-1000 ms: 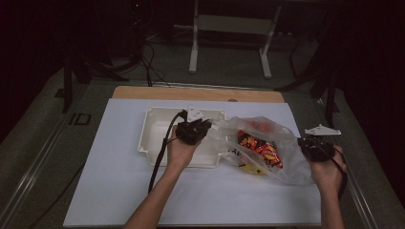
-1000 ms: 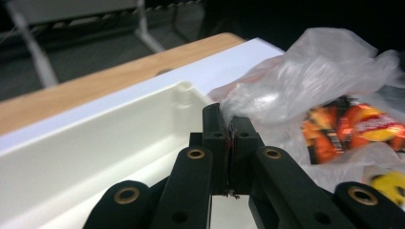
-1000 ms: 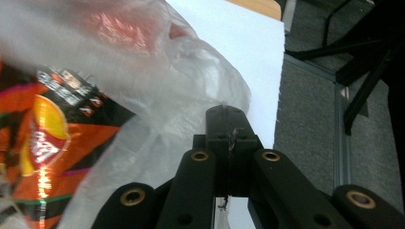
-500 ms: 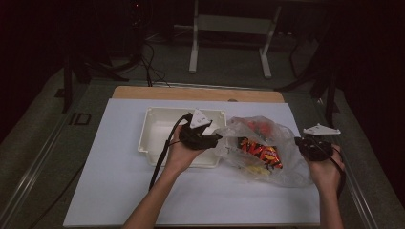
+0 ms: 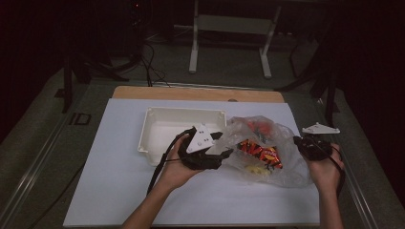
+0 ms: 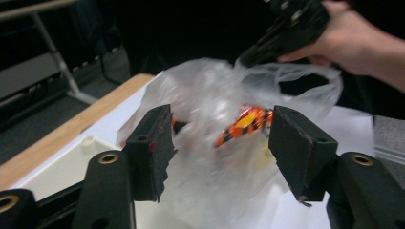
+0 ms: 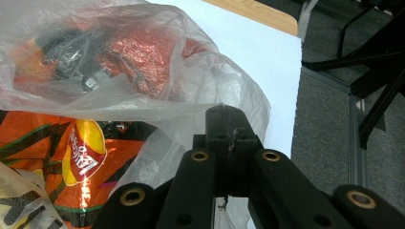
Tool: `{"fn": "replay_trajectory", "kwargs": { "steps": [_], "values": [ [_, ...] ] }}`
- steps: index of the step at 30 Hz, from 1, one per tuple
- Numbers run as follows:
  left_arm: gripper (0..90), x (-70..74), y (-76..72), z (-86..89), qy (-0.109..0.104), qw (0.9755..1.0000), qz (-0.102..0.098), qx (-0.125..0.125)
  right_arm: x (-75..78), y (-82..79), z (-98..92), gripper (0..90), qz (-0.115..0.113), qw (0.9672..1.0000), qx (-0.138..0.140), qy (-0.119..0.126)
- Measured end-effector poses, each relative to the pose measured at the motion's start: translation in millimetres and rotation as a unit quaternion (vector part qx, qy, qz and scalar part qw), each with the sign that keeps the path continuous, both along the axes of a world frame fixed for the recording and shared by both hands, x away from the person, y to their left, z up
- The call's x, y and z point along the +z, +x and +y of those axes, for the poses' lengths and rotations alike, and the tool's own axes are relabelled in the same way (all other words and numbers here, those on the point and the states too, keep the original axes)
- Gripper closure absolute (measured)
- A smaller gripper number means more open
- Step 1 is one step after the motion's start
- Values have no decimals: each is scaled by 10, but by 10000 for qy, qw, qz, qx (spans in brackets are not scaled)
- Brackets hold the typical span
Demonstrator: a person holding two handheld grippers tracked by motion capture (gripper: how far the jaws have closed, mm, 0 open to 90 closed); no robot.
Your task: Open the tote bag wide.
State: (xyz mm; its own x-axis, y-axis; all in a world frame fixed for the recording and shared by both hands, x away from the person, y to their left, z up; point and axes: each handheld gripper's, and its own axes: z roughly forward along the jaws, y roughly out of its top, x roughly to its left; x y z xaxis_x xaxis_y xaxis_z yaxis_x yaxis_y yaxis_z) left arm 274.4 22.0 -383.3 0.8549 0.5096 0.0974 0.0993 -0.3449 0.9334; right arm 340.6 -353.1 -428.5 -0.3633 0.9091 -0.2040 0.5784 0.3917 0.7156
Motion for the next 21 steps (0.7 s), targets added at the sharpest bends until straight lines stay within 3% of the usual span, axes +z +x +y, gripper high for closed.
{"fn": "replay_trajectory", "kwargs": {
  "steps": [4,12,18,21],
  "values": [
    [483,35,-82,-21,-34,9999,-92,-135,8,-6,-6,900,-4,10000,-4,14],
    [572,72,-230,-273,294,9970,-282,-664,9,-10,0,900,-10,10000,15,22],
    [580,49,-162,-597,620,9937,-265,-891,9,-26,38,900,-18,10000,54,30],
    [580,47,-74,-763,851,9922,-309,-862,13,-35,42,900,-37,10000,64,37]
  ]
}}
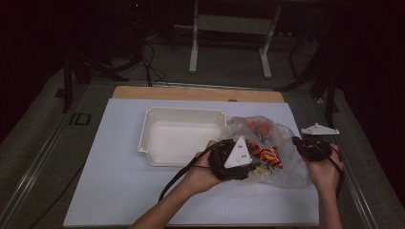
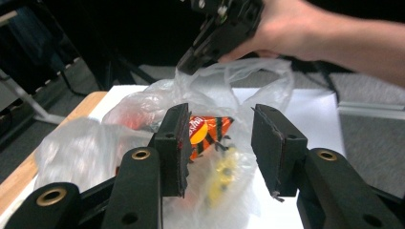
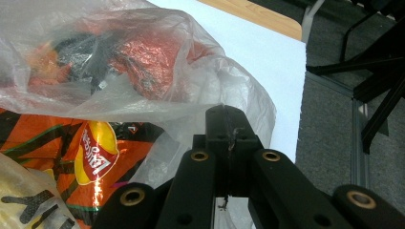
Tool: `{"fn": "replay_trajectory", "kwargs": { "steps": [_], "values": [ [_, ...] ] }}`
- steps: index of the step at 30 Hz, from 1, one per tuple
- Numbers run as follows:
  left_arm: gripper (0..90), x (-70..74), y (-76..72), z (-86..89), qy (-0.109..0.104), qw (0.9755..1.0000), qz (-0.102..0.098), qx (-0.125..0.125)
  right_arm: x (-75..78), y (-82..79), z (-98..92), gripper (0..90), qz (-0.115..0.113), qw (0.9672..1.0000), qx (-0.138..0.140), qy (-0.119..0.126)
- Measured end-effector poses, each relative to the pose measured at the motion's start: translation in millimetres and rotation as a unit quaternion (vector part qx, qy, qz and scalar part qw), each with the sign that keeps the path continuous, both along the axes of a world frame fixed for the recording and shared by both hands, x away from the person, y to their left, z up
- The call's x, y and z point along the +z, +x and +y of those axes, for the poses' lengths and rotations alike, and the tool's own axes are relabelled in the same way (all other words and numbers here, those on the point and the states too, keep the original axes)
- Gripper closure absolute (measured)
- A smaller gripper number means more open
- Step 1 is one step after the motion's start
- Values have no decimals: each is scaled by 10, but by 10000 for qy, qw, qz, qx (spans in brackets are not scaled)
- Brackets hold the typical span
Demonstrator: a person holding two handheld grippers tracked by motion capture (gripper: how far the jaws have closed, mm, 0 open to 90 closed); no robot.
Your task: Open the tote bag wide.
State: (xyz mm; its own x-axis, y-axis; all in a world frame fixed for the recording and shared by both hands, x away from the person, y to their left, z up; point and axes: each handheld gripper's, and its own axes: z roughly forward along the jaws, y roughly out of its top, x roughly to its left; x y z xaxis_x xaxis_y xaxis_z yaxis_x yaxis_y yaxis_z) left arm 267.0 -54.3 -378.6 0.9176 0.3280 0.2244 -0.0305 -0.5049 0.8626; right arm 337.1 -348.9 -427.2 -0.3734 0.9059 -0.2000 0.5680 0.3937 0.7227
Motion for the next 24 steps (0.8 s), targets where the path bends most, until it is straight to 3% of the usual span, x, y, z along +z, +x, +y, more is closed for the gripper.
{"fn": "replay_trajectory", "kwargs": {
  "steps": [2,6,12,18,24],
  "values": [
    [575,-5,93,-95,197,9997,-92,101,8,-4,-9,900,-9,10000,-6,11],
    [501,-18,341,-264,538,9979,67,351,13,-9,-30,900,-25,10000,-12,31],
    [422,-80,683,-381,786,9946,48,681,26,-14,-39,900,-31,10000,-6,52],
    [337,-209,998,-406,1196,9870,15,1073,42,-17,-69,900,-66,10000,-22,54],
    [289,-374,1174,-462,1643,9768,49,1375,79,-26,-69,900,-106,9999,-6,24]
  ]
}}
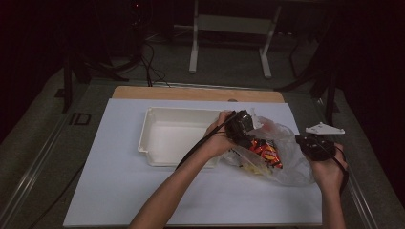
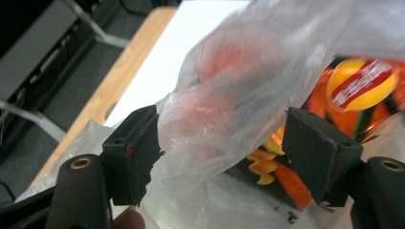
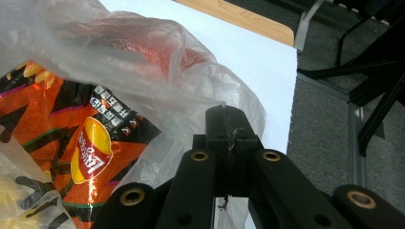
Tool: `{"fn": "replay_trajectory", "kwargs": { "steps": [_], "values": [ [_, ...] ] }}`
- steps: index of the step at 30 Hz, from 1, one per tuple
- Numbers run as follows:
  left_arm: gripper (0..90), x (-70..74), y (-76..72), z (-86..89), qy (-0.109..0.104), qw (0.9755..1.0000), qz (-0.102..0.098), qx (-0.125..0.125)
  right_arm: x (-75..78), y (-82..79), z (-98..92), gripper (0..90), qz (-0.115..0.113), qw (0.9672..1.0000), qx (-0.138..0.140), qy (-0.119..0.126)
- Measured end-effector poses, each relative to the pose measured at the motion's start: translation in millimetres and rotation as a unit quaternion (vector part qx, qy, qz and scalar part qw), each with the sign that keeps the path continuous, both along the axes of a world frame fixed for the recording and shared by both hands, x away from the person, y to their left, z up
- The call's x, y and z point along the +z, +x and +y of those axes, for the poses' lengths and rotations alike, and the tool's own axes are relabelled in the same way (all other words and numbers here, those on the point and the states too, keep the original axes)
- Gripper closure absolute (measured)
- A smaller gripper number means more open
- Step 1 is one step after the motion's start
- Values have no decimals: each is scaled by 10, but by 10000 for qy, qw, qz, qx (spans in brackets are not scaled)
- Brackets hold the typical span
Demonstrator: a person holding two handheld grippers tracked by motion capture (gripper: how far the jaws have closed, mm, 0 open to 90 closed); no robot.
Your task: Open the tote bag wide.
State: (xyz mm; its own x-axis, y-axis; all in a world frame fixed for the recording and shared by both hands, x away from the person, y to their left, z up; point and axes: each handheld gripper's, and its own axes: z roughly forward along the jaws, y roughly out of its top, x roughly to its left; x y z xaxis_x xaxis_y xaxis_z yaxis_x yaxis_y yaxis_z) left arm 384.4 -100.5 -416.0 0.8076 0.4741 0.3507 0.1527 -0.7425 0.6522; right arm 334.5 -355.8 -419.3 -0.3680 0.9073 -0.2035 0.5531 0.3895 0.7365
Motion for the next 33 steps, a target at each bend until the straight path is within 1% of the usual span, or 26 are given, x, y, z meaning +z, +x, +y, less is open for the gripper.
{"fn": "replay_trajectory", "kwargs": {
  "steps": [2,4,5,6,7,8,9,10,11,12,13,15,17,18,19,20,22,23,25,26,28,30,31,33],
  "values": [
    [284,-46,47,-8,120,9999,39,93,14,-2,-7,900,-12,10000,-9,-2],
    [297,-84,82,-11,229,9996,77,165,28,-2,-20,900,-24,10000,-16,-6],
    [315,-96,93,-12,271,9994,96,179,36,-1,-30,900,-30,10000,-27,3],
    [350,-116,113,-15,367,9989,130,246,41,-1,-35,900,-34,10000,-37,6],
    [435,-123,126,-17,415,9986,160,282,45,2,-43,900,-24,10000,-48,14],
    [498,-126,140,-12,434,9983,246,291,44,4,-46,900,-20,10000,-56,17],
    [622,-126,155,-3,433,9981,302,319,42,7,-49,900,-17,10000,-71,19],
    [702,-126,169,6,414,9978,319,399,38,9,-51,900,-1,10000,-94,17],
    [785,-116,194,27,320,9975,394,493,34,11,-54,900,7,9999,-113,4],
    [841,-95,224,68,79,9967,533,609,28,10,-60,900,35,9999,-130,12],
    [878,-76,248,100,-92,9956,606,704,17,12,-70,900,45,9999,-125,15],
    [888,-43,270,146,-328,9936,767,755,1,15,-77,900,62,9999,-145,-30],
    [882,-21,273,172,-439,9926,805,800,-5,25,-89,900,39,9998,-198,-64],
    [881,-15,274,175,-525,9912,895,819,-1,35,-96,900,39,9997,-240,-41],
    [882,-11,273,172,-571,9905,932,838,4,48,-104,900,44,9996,-263,-13],
    [882,-11,269,164,-595,9903,923,854,11,54,-105,889,63,9996,-275,11],
    [882,-7,271,156,-656,9894,982,840,30,28,-80,752,41,9999,-94,46],
    [882,-8,274,151,-696,9888,999,859,44,-6,-49,727,-31,10000,0,38],
    [882,-11,281,143,-752,9875,1031,921,84,-87,16,672,-193,9997,101,-73],
    [882,-12,283,142,-760,9872,1045,932,112,-136,47,654,-294,9994,152,-53],
    [881,-13,287,140,-756,9870,1050,952,166,-236,97,663,-445,9983,360,89],
    [879,-19,291,141,-750,9868,1057,967,189,-317,144,721,-422,9973,575,201],
    [877,-19,293,142,-760,9865,1065,984,175,-345,173,718,-324,9971,658,217],
    [875,-18,294,145,-807,9854,1082,1033,92,-379,229,693,-108,9978,657,45]
  ]
}}
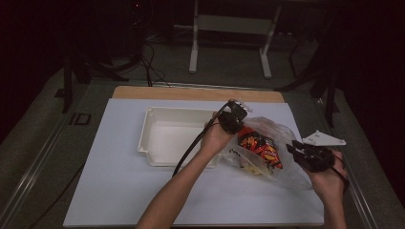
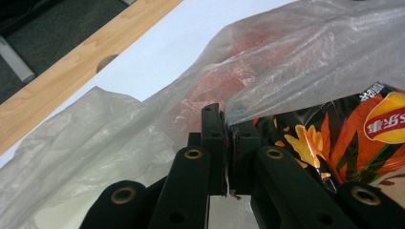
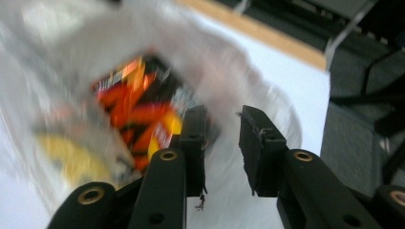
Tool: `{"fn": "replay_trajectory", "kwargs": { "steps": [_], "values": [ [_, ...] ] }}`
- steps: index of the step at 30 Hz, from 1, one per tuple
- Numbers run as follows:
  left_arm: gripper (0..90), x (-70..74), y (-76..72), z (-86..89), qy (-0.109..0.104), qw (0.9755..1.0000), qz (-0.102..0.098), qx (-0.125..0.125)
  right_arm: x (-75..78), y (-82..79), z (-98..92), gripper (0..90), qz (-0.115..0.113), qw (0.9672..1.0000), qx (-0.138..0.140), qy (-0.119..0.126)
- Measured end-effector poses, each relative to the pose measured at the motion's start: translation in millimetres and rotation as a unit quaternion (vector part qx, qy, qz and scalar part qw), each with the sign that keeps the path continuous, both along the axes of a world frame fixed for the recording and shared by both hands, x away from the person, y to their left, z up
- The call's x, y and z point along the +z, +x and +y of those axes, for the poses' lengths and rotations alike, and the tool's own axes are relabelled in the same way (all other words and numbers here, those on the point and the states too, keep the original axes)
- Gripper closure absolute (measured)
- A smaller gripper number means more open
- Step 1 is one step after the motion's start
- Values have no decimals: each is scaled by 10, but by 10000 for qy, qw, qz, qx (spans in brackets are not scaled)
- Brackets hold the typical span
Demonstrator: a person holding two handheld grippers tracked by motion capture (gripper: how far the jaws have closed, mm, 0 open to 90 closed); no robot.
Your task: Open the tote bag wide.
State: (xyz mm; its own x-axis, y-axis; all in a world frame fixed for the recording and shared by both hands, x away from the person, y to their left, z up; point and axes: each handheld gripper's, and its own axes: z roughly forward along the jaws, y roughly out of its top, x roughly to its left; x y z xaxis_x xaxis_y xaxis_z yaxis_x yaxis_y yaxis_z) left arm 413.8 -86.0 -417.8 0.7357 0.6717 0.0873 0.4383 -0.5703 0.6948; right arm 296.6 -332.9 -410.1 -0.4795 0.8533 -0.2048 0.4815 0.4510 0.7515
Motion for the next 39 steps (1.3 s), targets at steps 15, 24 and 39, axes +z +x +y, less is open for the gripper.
{"fn": "replay_trajectory", "kwargs": {
  "steps": [15,24,39],
  "values": [
    [874,16,12,26,-41,9999,22,162,-672,66,-67,900,1265,9906,-449,-245],
    [872,53,46,120,-80,9987,41,493,-778,-8,-368,900,1387,9824,-1057,-672],
    [504,99,-182,125,-538,9983,152,-134,-582,-142,-378,795,1117,9923,-535,-67]
  ]
}}
